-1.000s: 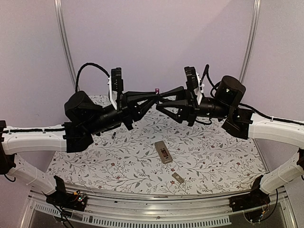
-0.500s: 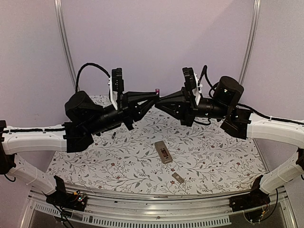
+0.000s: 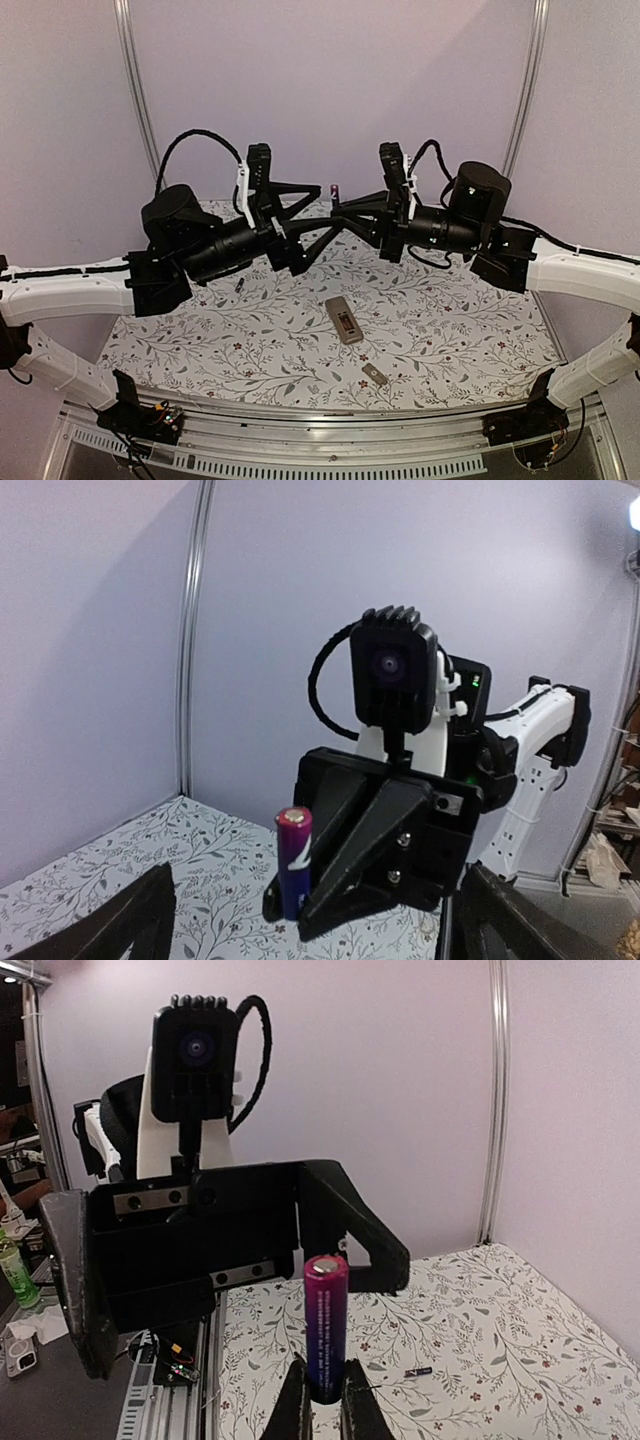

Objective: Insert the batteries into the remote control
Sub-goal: Pass from the left arm to the right, then adjust the remote control without batteries at the center of the board.

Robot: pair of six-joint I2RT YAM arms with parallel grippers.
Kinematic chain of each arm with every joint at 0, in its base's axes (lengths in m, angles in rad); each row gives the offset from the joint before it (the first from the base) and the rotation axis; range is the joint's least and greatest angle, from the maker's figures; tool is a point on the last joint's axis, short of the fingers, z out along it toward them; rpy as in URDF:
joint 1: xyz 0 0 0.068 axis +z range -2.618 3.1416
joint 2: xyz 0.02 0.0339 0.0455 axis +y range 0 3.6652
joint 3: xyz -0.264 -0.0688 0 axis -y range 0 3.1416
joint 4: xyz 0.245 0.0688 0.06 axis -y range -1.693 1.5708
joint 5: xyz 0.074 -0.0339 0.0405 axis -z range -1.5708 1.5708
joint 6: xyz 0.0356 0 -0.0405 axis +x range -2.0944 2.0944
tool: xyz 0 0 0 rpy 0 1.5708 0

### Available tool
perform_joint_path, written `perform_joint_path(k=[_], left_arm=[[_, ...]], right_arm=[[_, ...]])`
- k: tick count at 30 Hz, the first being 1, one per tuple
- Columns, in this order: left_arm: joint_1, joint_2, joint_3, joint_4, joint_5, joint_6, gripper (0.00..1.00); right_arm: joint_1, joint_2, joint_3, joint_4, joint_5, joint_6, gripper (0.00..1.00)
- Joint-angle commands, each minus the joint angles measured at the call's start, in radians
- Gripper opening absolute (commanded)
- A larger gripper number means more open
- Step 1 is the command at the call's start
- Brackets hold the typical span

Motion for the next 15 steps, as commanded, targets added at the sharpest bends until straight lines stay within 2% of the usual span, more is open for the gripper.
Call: perform_joint_path(k=[1,9,15], left_arm=[[0.043,-0.062,-0.011,-0.137,-0.109,0.010,1.00],[0.141,-0.075,0.050,-0.442,-0.166,0.034,1.00],[0.215,0.028,0.116,-0.635,-0.176,-0.041,0.99]], right_arm=[[-0.064,0.005,0.015,-0.192,0.145,0.061,0.00],[-0.147,0.096,0.007,-0.451,0.209,0.166,0.00],[-0.157,0.071,-0.016,-0.629,0.274,0.203,0.00]])
